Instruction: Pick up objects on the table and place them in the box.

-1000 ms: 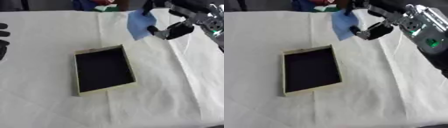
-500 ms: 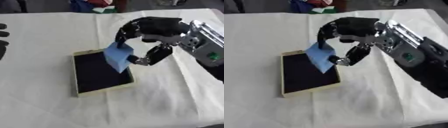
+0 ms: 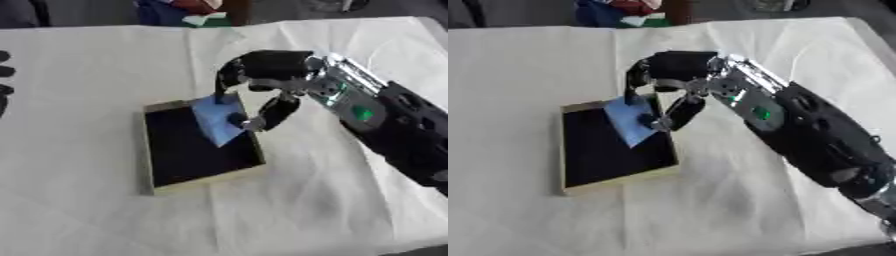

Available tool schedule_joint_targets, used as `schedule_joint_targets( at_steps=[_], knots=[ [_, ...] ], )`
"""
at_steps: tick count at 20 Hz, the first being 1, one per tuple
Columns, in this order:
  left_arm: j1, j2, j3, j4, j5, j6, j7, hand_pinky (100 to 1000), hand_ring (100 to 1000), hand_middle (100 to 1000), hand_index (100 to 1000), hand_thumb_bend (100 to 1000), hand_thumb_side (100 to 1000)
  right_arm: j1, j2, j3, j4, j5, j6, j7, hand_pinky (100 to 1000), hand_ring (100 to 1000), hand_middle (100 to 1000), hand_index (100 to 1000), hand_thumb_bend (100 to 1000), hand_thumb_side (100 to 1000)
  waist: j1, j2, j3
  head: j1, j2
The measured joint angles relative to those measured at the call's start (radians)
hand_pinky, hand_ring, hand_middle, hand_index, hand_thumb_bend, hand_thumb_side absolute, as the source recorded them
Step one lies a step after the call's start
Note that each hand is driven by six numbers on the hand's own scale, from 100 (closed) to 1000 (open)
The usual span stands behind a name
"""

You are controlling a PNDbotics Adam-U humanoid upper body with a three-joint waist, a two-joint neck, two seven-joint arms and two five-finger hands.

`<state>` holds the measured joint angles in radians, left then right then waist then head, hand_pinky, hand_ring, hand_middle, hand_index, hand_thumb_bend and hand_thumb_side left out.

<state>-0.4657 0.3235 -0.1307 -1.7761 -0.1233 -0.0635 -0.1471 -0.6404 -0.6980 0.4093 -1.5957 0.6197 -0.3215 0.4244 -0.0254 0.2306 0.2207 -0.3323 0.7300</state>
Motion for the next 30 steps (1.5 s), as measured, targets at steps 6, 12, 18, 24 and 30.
schedule_joint_targets(
  at_steps=[6,12,18,24,30],
  knots=[
    [0.000,0.000,0.000,0.000,0.000,0.000,0.000,694,772,768,901,589,721,-0.002,0.030,0.005,0.068,0.051,-0.005,-0.031,905,911,878,969,270,473,-0.001,0.003,-0.005,0.001,0.000],
    [0.001,0.000,0.000,0.001,0.000,-0.001,0.001,693,772,768,901,589,722,0.013,0.033,-0.012,0.073,0.074,0.006,-0.087,919,934,959,1000,378,536,-0.005,0.001,-0.014,0.008,0.001],
    [0.010,0.000,0.000,0.003,0.000,-0.002,0.004,693,773,768,901,589,723,0.043,0.007,-0.062,0.000,0.052,0.049,-0.161,903,923,952,998,370,569,-0.004,-0.008,-0.028,0.019,0.008],
    [0.020,0.000,0.007,0.005,0.000,-0.002,0.013,692,774,769,901,588,725,0.102,-0.035,-0.148,-0.132,-0.042,0.114,-0.238,846,862,895,970,295,560,0.000,-0.015,-0.056,0.037,0.009],
    [0.035,0.000,0.019,0.006,0.000,-0.003,0.046,687,775,769,896,587,721,0.240,-0.068,-0.294,-0.312,-0.250,0.202,-0.432,779,805,828,924,204,493,-0.001,-0.017,-0.086,0.075,0.017]
  ],
)
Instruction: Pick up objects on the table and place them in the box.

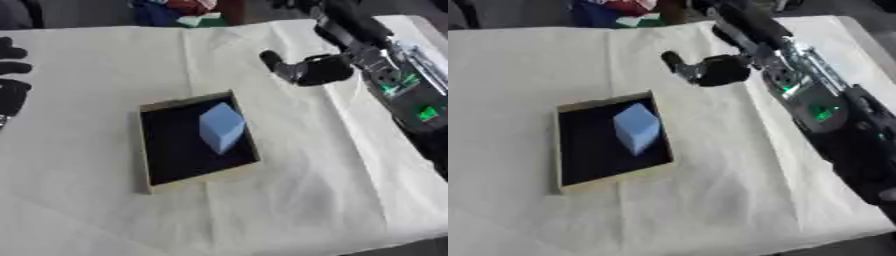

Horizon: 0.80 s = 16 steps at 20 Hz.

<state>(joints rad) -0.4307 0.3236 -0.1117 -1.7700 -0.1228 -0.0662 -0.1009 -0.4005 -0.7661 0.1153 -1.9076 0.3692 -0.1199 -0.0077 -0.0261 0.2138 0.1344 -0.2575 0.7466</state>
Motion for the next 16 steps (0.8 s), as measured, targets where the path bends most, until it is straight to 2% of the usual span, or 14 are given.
schedule_joint_targets(
  at_steps=[3,8,12,16],
  knots=[
    [0.004,0.000,0.007,0.000,0.003,-0.001,0.028,686,778,772,893,582,719,0.074,-0.001,-0.070,-0.054,-0.090,0.002,-0.108,759,787,811,908,184,482,0.000,0.000,-0.016,0.023,0.000],
    [0.010,0.000,0.015,0.000,0.008,-0.003,0.072,689,787,779,891,567,713,0.154,0.045,-0.158,-0.071,-0.177,-0.058,-0.256,751,779,807,903,157,485,0.001,0.001,-0.027,0.049,0.000],
    [0.017,0.000,0.019,0.000,0.008,-0.004,0.099,692,792,783,891,557,711,0.192,0.105,-0.195,-0.071,-0.188,-0.103,-0.309,746,772,802,900,153,482,0.004,0.002,-0.038,0.065,0.002],
    [0.021,-0.001,0.023,-0.001,0.009,-0.005,0.117,694,795,785,890,552,710,0.216,0.161,-0.210,-0.071,-0.184,-0.121,-0.336,743,770,800,901,152,479,0.011,0.008,-0.042,0.078,0.004]
  ],
)
